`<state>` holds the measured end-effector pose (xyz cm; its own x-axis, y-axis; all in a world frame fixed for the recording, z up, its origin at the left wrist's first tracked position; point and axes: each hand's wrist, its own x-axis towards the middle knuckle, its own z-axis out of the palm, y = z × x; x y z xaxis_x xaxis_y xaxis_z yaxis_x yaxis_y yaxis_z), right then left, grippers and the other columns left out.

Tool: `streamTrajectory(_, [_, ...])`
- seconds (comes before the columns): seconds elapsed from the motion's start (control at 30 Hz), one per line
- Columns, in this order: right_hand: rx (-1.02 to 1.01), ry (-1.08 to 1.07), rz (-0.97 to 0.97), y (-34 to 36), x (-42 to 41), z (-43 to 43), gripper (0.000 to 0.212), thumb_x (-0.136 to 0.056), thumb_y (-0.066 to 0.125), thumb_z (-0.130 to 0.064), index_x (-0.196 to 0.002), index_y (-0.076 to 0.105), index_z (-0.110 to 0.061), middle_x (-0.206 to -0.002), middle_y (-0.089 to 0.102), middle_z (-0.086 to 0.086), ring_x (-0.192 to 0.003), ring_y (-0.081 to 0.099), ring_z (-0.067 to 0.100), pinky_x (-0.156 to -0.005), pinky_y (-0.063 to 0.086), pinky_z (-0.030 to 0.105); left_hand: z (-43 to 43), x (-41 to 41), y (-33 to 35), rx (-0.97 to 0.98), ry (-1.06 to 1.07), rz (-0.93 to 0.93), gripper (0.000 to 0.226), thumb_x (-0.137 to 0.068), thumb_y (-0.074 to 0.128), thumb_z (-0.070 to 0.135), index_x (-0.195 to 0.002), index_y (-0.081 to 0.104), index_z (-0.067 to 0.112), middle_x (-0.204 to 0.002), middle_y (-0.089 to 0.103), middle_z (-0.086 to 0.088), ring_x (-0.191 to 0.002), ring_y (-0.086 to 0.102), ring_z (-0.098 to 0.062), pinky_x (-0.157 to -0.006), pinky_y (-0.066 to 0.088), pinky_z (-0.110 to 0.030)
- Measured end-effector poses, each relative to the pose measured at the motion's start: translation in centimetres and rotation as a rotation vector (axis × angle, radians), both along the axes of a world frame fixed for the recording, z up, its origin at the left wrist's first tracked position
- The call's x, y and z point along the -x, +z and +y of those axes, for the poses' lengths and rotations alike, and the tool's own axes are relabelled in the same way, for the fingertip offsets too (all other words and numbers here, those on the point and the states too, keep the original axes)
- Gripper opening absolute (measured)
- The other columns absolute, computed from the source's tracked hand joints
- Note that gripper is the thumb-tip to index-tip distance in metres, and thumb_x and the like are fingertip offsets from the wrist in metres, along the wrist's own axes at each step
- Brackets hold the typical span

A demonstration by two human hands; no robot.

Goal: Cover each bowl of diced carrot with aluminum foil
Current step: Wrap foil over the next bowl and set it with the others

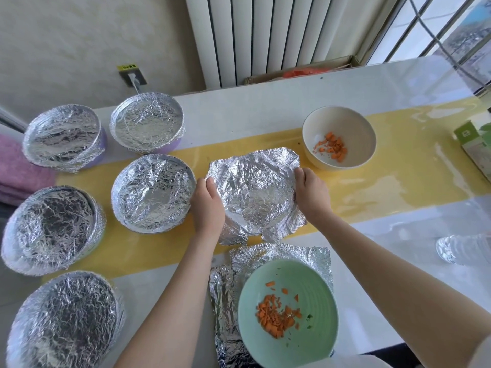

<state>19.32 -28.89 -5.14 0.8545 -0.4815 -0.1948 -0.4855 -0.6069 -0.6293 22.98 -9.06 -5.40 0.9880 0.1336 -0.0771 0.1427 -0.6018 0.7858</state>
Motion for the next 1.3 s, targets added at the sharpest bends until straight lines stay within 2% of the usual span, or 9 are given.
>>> streamTrajectory(0.3, [0.022,0.002,0.022,0.3,-0.1,-1.0,0.034,-0.100,0.037,-0.035,-0.077,0.044,-0.011,-0.062,0.044,0.000,-0.067,0.045,0.028,-0.055,0.026,0.033,-0.5,-0.6,0.7,0.131,0.018,0.226,0.030,-0.102,0.029,0.025,-0.085,0.049,0.010,-0.066,0.039,0.000,-0.061,0.037,-0.017,-0.054,0.028,-0.029])
streamTrajectory(0.47, [0.016,0.002,0.006,0.1,-0.2,-1.0,0.037,-0.100,0.038,-0.035,-0.075,0.045,-0.008,-0.062,0.045,0.002,-0.066,0.046,0.029,-0.054,0.026,0.033,-0.8,-1.0,1.4,0.342,0.127,0.476,0.031,-0.102,0.033,0.028,-0.071,0.038,0.027,-0.070,0.031,0.009,-0.060,0.028,-0.006,-0.055,0.022,-0.025])
streamTrajectory(0.53, [0.016,0.001,0.012,0.1,-0.2,-1.1,0.038,-0.100,0.038,-0.035,-0.074,0.045,-0.008,-0.060,0.043,0.001,-0.065,0.045,0.028,-0.053,0.026,0.033,-1.0,-0.9,1.7,0.357,0.138,0.485,0.028,-0.102,0.031,0.028,-0.088,0.053,0.022,-0.084,0.042,0.010,-0.074,0.039,-0.006,-0.067,0.034,-0.026])
streamTrajectory(0.6, [0.016,-0.001,0.019,0.2,-0.3,-1.1,0.039,-0.099,0.038,-0.036,-0.073,0.044,-0.008,-0.059,0.043,0.000,-0.064,0.045,0.028,-0.052,0.025,0.033,-1.1,-0.5,1.9,0.273,0.122,0.400,0.038,-0.103,0.024,0.029,-0.117,0.054,0.010,-0.098,0.046,0.005,-0.092,0.043,-0.013,-0.079,0.033,-0.026])
streamTrajectory(0.7, [0.010,-0.006,0.024,0.1,-0.3,-1.2,0.040,-0.099,0.038,-0.036,-0.070,0.042,-0.010,-0.058,0.042,0.000,-0.065,0.044,0.029,-0.053,0.026,0.033,-1.2,0.2,1.8,0.135,0.056,0.194,0.041,-0.103,0.023,0.029,-0.117,0.047,-0.001,-0.095,0.053,-0.003,-0.087,0.047,-0.019,-0.067,0.031,-0.020])
streamTrajectory(0.8, [0.024,-0.004,0.029,0.1,-0.3,-1.2,0.042,-0.099,0.037,-0.037,-0.062,0.034,-0.019,-0.057,0.040,-0.001,-0.065,0.043,0.029,-0.052,0.024,0.033,-1.2,1.3,1.8,-0.059,-0.057,0.002,0.044,-0.101,0.031,0.028,-0.136,0.033,0.001,-0.136,0.043,-0.016,-0.121,0.044,-0.026,-0.098,0.037,-0.026])
streamTrajectory(0.9, [0.039,0.007,0.026,0.1,-0.3,-1.2,0.041,-0.100,0.036,-0.037,-0.063,0.035,-0.019,-0.058,0.041,0.000,-0.064,0.044,0.029,-0.049,0.022,0.033,-1.2,1.8,2.1,-0.146,-0.099,-0.167,0.047,-0.096,0.047,0.016,-0.138,0.031,0.002,-0.141,0.038,-0.016,-0.132,0.035,-0.028,-0.110,0.030,-0.035])
streamTrajectory(1.1, [0.063,0.018,0.030,-0.2,-0.3,-1.3,0.038,-0.100,0.033,-0.038,-0.078,0.047,-0.010,-0.070,0.052,0.010,-0.068,0.049,0.032,-0.055,0.029,0.033,-0.9,0.8,1.9,0.078,0.014,0.080,0.043,-0.097,0.043,0.010,-0.136,0.027,0.005,-0.132,0.045,-0.019,-0.110,0.054,-0.031,-0.089,0.049,-0.040])
streamTrajectory(1.3, [0.051,0.020,0.037,-0.3,-0.3,-1.3,0.038,-0.101,0.033,-0.035,-0.079,0.049,-0.009,-0.072,0.053,0.010,-0.068,0.049,0.031,-0.056,0.029,0.033,-0.6,0.3,1.7,0.293,0.109,0.240,0.024,-0.100,0.033,0.008,-0.124,0.037,0.008,-0.102,0.048,-0.011,-0.067,0.043,-0.012,-0.056,0.037,-0.023])
